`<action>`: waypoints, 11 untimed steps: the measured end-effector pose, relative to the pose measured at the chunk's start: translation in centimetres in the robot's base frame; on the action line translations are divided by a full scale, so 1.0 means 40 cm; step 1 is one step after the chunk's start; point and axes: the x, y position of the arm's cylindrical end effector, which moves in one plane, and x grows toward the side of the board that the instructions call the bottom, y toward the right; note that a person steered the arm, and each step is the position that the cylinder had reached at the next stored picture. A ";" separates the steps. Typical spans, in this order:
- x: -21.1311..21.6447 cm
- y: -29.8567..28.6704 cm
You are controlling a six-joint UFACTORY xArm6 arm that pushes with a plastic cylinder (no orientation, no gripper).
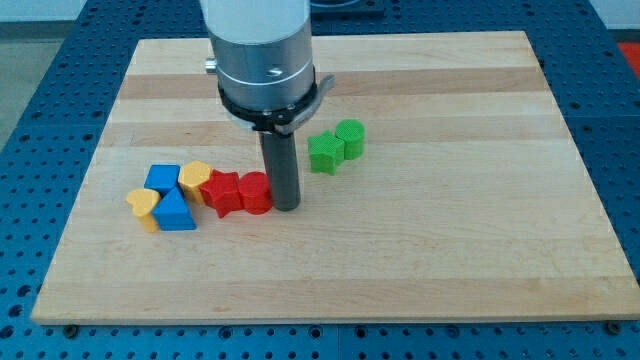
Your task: Move the blue triangle towards the top left
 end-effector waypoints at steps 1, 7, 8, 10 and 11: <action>0.006 -0.005; 0.114 -0.296; 0.090 -0.296; 0.049 -0.319; 0.020 -0.327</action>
